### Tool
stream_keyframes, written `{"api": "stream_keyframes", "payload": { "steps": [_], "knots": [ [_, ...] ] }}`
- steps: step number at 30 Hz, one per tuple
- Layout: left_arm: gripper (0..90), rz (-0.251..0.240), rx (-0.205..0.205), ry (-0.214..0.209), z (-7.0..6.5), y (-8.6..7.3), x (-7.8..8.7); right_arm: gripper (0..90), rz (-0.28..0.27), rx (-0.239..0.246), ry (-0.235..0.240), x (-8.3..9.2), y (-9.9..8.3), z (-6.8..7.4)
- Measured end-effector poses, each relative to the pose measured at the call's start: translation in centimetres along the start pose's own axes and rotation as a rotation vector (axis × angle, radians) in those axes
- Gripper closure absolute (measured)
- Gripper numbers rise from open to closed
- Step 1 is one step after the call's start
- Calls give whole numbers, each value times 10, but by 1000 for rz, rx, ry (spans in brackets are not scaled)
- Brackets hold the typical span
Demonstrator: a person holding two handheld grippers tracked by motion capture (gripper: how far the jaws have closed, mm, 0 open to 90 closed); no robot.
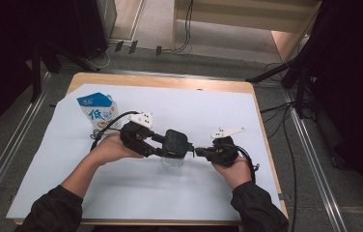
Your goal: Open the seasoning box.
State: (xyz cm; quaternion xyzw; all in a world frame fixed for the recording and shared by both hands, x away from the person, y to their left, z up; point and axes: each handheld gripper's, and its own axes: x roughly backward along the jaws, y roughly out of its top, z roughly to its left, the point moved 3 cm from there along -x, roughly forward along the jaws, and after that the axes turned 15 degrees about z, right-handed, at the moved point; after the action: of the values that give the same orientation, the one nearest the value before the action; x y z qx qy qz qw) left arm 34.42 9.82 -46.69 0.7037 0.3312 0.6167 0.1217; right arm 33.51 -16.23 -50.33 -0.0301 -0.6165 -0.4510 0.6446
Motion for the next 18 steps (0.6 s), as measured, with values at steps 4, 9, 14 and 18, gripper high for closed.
{"api": "stream_keyframes", "payload": {
  "steps": [4,9,14,18],
  "knots": [
    [640,-7,0,5,2,-1,2,900,4,-3,9,1,-2,2],
    [779,-12,3,11,2,3,1,900,10,0,12,2,-3,3],
    [819,-18,15,13,1,9,-2,900,17,-7,22,2,-6,6],
    [819,-17,28,17,0,14,-4,900,19,-6,25,2,-8,9]
  ]
}}
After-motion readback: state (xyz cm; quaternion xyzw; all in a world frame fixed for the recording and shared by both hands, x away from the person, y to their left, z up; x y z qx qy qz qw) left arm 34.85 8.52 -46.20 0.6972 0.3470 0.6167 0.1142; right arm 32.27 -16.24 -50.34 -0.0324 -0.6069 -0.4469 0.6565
